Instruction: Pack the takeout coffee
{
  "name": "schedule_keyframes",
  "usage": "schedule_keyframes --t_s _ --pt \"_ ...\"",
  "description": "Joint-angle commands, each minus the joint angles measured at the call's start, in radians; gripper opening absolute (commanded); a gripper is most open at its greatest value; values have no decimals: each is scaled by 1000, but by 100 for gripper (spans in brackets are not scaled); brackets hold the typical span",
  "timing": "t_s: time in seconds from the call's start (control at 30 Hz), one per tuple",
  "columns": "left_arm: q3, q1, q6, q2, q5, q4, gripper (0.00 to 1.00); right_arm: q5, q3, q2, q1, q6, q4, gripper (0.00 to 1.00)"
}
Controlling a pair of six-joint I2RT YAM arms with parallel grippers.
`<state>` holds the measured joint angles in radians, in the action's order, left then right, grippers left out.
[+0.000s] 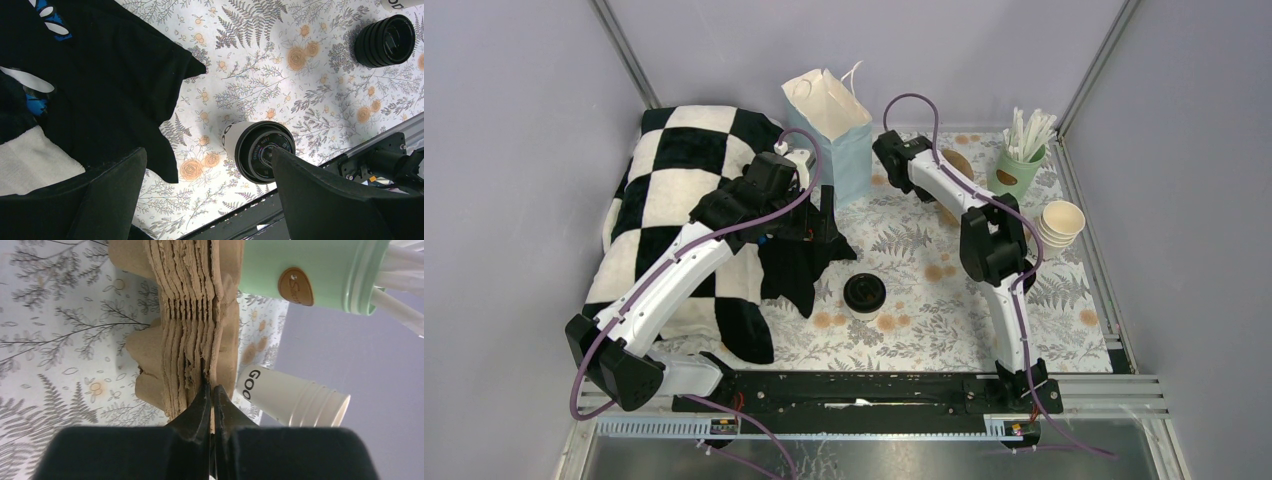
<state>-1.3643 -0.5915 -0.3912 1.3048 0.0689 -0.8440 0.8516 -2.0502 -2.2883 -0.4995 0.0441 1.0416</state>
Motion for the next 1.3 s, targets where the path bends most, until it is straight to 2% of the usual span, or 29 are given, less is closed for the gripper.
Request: schedule_keyframes --t_s 0.0,0.17,0.27,0.5,0.63,0.77,0.97,1.13,1.2,1.27 --pt "-1 4 8 -12 14 48 99 132 27 -20 -7 -36 -10 0" --pt "-2 5 9 -14 12 47 99 126 70 -10 -21 -107 -60 0" --pt "-2 4 11 -14 11 46 99 58 54 11 -24 -102 -49 0" --pt "-2 4 12 -11 12 43 99 -175 -81 65 0 4 70 44" --pt "-7 5 12 -6 12 41 99 -311 -81 127 28 69 101 56" --pt "-11 5 11 -2 15 41 99 -496 4 232 109 130 13 64" --pt "-12 4 8 1 20 42 99 -787 124 289 286 221 -135 67" --pt "-7 4 6 -1 23 43 99 -730 32 178 268 87 -142 63" --pt "-6 4 6 -2 24 42 99 -719 1 146 249 21 -154 59" --pt "-3 4 8 -6 22 39 99 -775 -6 129 241 -33 -186 50"
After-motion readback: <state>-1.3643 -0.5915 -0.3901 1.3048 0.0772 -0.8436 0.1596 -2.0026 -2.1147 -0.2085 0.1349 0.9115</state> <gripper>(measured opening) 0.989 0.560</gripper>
